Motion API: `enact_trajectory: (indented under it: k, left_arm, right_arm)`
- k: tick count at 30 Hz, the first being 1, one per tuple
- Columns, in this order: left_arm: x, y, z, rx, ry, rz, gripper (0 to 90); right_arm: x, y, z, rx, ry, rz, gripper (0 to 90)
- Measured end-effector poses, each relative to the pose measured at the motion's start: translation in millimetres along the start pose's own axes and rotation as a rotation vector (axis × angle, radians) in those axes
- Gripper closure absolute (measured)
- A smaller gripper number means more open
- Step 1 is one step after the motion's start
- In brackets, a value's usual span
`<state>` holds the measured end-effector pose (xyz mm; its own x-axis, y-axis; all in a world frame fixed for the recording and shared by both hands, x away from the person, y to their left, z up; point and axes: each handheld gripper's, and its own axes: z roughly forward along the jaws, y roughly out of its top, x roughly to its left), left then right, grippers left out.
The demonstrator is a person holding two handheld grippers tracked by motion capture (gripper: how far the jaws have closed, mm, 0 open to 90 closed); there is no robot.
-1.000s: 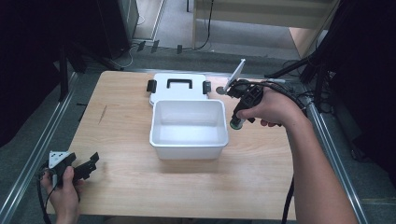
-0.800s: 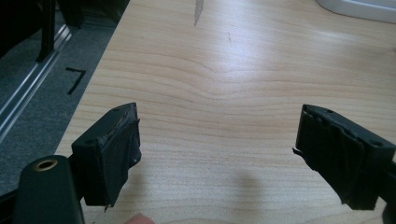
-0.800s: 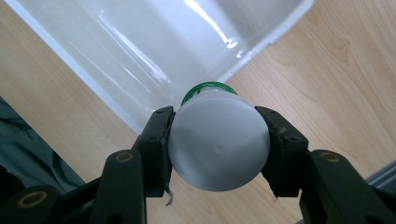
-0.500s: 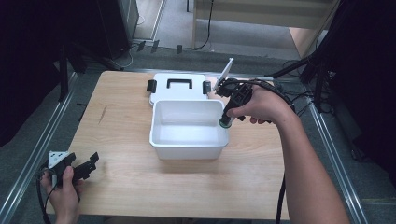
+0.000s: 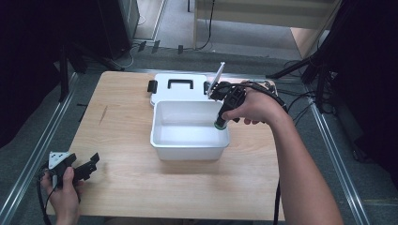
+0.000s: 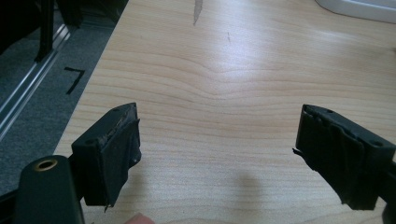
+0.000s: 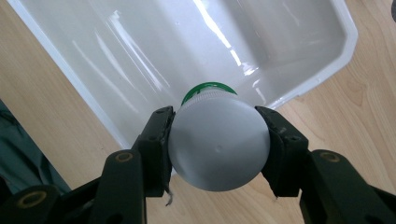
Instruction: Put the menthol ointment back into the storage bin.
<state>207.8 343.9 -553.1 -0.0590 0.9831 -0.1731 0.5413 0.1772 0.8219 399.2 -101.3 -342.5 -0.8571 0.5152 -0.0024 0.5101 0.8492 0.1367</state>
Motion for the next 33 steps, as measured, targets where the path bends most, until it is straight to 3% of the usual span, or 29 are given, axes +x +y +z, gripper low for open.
enact_trajectory:
  k: [9, 10, 23, 33]
  left_arm:
    - [-0.2, 0.0, 0.2, 0.000, 0.000, -0.001, 14.6]
    - [-0.2, 0.0, 0.3, 0.000, 0.000, -0.001, 14.6]
    - [-0.2, 0.2, 0.5, 0.006, 0.000, 0.002, 14.6]
    - [-0.1, 0.2, 0.8, 0.006, -0.002, -0.002, 14.6]
  right_arm:
    - [2.0, 0.2, 12.7, 0.003, -0.035, -0.121, 50.8]
    - [2.4, -0.9, 15.1, -0.004, -0.046, -0.160, 50.8]
    - [3.2, -1.9, 35.4, -0.006, -0.048, -0.238, 50.8]
    - [4.4, -1.3, 60.5, 0.016, -0.061, -0.338, 50.8]
